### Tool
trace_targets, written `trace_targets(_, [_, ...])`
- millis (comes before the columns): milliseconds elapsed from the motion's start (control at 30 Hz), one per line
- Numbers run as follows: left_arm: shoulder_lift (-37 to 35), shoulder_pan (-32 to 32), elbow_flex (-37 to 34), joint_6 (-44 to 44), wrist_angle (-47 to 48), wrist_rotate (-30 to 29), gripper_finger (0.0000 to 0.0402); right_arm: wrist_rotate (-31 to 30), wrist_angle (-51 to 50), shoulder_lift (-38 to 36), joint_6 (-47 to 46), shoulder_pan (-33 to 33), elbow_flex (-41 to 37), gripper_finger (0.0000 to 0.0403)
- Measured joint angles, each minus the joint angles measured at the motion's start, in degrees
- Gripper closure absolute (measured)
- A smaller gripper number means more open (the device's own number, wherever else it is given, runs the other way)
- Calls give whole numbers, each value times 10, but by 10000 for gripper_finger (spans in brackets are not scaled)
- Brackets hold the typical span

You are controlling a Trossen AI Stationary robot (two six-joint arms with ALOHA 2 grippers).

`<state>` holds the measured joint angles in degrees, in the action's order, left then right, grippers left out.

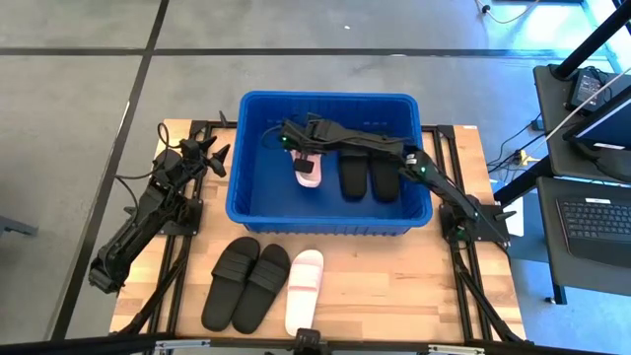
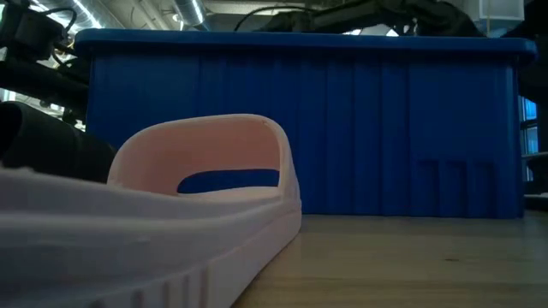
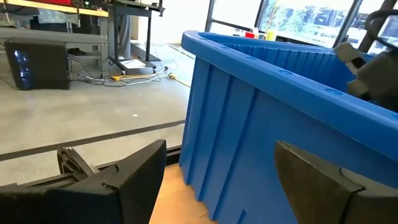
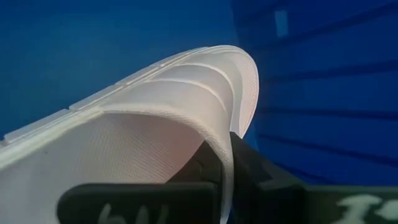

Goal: Pick and place slides into bin
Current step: Put the pink slipper into the blue bin

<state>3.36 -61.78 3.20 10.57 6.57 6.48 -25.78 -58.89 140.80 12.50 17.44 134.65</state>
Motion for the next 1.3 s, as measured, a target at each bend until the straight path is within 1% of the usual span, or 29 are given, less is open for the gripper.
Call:
trace_targets(100, [0, 0, 0, 0, 0, 0, 111, -7, 3, 7, 0, 7, 0, 389])
trace_targets(267, [0, 0, 0, 13, 0, -1, 111, -8, 38, 8, 0, 21, 0, 389])
trace_targets(400, [0, 0, 0, 13, 0, -1, 111, 7, 57, 8, -3, 28, 0, 389])
trace_targets(733, [0, 0, 0, 13, 0, -1, 111, 11, 64, 8, -3, 32, 0, 389])
trace_targets(1133, [0, 0, 0, 13, 0, -1, 111, 20, 70, 40, -3, 36, 0, 388])
trace_targets(1300, [0, 0, 0, 13, 0, 0, 111, 20, 74, 40, -1, 36, 0, 374])
